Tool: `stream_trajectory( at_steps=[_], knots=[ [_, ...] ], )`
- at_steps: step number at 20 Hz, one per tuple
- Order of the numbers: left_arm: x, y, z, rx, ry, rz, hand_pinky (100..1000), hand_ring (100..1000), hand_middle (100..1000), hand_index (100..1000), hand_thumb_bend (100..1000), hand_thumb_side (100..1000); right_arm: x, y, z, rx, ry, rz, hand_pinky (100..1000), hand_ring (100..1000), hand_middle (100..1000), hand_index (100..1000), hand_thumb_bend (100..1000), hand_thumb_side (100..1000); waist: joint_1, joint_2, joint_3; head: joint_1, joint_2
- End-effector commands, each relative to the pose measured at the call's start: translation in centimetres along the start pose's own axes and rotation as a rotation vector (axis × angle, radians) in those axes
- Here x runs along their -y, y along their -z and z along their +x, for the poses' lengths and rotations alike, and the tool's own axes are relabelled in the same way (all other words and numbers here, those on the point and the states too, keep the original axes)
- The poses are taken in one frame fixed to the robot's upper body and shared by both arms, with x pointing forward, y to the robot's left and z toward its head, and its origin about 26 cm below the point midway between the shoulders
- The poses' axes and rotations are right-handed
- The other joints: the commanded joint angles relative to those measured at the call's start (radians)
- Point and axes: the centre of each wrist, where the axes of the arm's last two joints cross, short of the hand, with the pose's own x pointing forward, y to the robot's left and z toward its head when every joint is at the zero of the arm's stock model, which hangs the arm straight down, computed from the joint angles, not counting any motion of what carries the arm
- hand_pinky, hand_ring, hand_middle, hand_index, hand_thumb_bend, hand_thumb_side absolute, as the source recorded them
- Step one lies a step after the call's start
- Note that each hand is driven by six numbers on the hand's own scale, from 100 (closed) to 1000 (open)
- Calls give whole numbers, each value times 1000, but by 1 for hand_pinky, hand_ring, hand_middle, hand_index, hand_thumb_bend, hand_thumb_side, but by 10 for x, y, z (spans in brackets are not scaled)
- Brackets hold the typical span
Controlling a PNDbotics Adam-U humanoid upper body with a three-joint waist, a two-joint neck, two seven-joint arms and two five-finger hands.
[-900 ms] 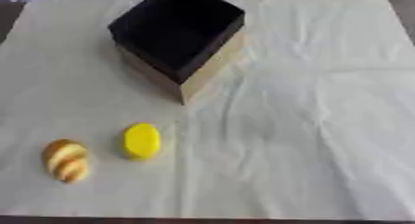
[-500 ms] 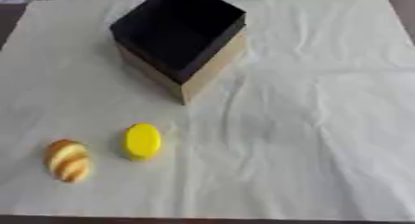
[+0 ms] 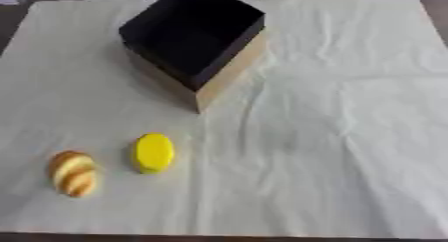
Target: Pick up objects on the table and place them in the box.
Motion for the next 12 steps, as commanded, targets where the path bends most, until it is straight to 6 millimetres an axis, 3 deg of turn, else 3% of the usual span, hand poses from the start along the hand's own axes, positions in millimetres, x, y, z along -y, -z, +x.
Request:
stream_trajectory(
  at_steps=[1,4,6,12],
  knots=[
    [-12,4,-3,35,39,-45,868,830,793,925,449,295,2,9,6,29,-8,29,921,873,610,809,100,490,0,-22,-1,-4,-3],
    [-14,8,-5,59,47,-121,882,849,801,925,549,106,2,9,6,29,-4,31,922,873,610,809,100,493,2,-21,-5,-7,-3],
    [-13,11,-6,81,58,-200,895,865,810,926,610,100,1,9,6,27,-3,31,922,873,609,809,100,499,4,-21,-8,-6,-4],
    [-9,19,-4,176,41,-394,904,883,837,937,628,100,0,9,5,22,4,32,923,874,608,808,100,511,9,-19,-18,-6,-2]
  ],
)
